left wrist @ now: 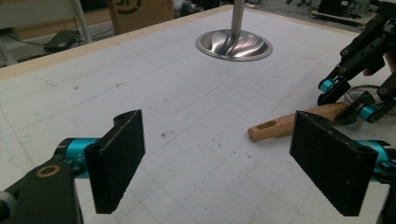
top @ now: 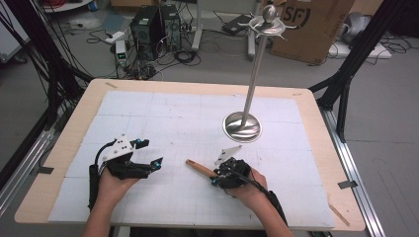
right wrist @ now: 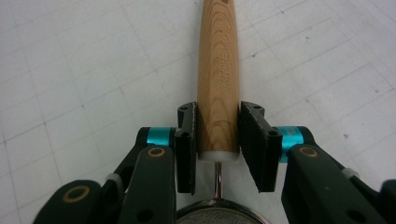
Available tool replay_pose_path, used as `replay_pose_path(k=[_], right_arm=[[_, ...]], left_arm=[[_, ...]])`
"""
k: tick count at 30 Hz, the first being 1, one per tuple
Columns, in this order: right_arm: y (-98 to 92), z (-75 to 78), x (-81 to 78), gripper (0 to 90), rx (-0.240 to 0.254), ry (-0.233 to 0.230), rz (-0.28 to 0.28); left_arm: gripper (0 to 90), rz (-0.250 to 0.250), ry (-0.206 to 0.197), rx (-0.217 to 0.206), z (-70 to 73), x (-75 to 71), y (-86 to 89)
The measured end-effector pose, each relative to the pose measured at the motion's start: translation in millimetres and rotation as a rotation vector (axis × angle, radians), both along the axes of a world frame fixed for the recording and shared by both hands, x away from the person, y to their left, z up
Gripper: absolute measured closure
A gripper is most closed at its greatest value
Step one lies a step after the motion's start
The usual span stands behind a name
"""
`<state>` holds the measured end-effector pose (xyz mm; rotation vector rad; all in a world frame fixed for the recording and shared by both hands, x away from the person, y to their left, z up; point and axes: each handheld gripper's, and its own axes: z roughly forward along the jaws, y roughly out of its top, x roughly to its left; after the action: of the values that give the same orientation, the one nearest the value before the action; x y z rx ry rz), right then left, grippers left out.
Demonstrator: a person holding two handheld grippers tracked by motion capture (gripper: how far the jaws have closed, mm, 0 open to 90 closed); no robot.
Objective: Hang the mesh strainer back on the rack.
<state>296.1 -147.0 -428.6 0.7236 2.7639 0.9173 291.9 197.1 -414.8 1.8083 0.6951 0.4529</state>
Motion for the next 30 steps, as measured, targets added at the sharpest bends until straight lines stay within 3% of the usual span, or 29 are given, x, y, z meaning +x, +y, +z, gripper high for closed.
replay_pose_path(k=[12, 26, 30], right_arm=[[-2.7, 0.8, 1.8, 63.8, -0.012, 0.051, 0.019], [17.0, 9.2, 3.0, 63.9, -0.174, 0.062, 0.037], [19.7, 9.7, 1.9, 67.3, -0.187, 0.056, 0.041]], left_arm=[[18.6, -0.001, 0.002, 0.005, -0.8, 0.8, -0.2], [18.7, -0.004, 0.007, 0.000, -0.8, 0.7, -1.2], [18.7, -0.004, 0.008, 0.000, -0.9, 1.0, -1.5]])
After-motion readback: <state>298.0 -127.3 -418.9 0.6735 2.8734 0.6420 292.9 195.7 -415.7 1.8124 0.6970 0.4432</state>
